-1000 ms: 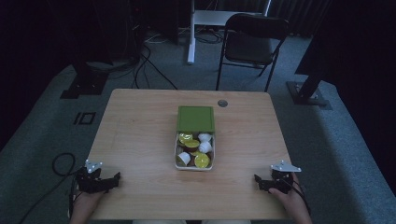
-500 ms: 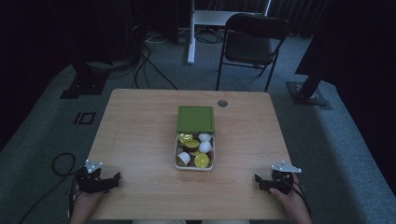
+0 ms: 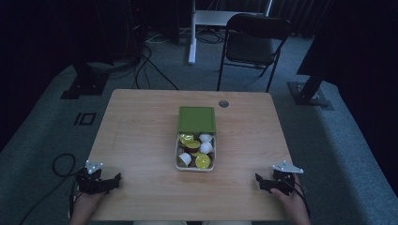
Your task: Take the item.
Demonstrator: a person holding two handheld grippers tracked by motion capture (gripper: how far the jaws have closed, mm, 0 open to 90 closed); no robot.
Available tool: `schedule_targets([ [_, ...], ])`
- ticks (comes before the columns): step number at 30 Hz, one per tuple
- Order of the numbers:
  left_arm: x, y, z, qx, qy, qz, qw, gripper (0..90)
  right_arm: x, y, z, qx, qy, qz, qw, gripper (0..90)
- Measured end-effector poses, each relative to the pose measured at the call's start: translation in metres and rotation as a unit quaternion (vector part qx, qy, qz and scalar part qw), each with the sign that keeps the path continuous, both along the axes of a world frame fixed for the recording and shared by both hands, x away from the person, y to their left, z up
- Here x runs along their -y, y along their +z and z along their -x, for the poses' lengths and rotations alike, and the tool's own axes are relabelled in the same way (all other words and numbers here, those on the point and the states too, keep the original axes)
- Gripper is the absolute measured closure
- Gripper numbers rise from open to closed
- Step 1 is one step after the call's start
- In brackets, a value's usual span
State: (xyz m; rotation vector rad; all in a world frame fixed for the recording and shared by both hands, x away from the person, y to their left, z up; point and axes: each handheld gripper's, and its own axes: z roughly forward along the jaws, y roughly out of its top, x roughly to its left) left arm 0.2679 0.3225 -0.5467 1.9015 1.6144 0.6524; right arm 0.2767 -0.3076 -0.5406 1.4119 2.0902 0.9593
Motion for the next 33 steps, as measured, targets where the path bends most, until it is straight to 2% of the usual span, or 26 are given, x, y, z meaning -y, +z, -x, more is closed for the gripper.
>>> schedule_targets([
  [2,0.0,0.0,0.0,0.0,0.0,0.0,1.0,0.5,-0.001,0.005,0.0,0.005,0.003,-0.007,1.0,13.1],
  [4,0.0,0.0,0.0,0.0,0.0,0.0,1.0,0.5,-0.002,0.011,0.0,0.009,0.006,-0.002,0.9999,13.1],
  [7,0.0,0.0,0.0,0.0,0.0,0.0,1.0,0.5,-0.001,0.018,-0.001,0.011,0.006,-0.019,0.9997,13.2],
  [10,0.0,0.0,0.0,0.0,0.0,0.0,1.0,0.5,-0.001,0.025,-0.001,0.016,0.004,-0.018,0.9997,13.2],
  [14,0.0,0.0,0.0,0.0,0.0,0.0,1.0,0.5,-0.001,0.032,-0.002,0.01,0.001,-0.032,0.9994,13.1],
  [25,0.0,0.0,0.0,0.0,0.0,0.0,1.0,0.5,-0.009,0.043,-0.005,0.016,-0.002,-0.032,0.9994,13.5],
  [33,0.0,0.0,0.0,0.0,0.0,0.0,1.0,0.5,-0.018,0.058,-0.009,0.033,0.005,-0.038,0.9987,13.9],
])
